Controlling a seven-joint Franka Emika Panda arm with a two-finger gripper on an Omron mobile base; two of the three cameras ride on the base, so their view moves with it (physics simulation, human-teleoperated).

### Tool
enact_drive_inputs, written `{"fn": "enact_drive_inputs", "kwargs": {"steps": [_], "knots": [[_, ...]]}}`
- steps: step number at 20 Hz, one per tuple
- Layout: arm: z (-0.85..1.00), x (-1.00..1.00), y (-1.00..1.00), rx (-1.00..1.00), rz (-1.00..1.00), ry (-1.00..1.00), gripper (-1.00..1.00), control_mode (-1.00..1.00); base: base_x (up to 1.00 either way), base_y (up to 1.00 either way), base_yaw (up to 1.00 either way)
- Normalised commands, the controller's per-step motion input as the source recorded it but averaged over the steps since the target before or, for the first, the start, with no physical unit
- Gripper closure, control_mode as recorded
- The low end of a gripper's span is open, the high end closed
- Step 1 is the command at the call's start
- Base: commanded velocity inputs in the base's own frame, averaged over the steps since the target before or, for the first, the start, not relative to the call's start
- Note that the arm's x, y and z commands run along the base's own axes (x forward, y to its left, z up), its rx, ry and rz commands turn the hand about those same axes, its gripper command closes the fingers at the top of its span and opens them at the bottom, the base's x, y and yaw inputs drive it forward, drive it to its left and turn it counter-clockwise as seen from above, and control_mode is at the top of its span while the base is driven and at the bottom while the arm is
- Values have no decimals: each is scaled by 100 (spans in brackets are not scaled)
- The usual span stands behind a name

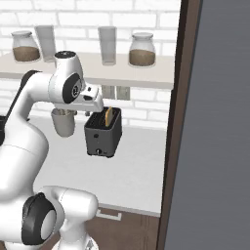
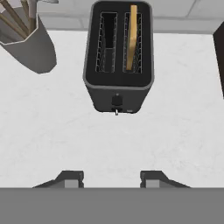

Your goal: Start the toaster. Once the lever pops up, take the bread to the plate on the dining counter.

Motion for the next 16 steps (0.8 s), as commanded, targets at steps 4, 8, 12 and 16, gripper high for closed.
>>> {"fn": "enact_drive_inputs", "kwargs": {"steps": [4,8,12,16], "knots": [[-13,0,2,0,0,0,-100,-100,0,0,0],[-39,0,0,0,0,-2,-100,-100,0,0,0],[-57,5,0,0,0,-3,-100,-100,0,0,0],[-49,19,-8,0,0,-3,-100,-100,0,0,0]]}}
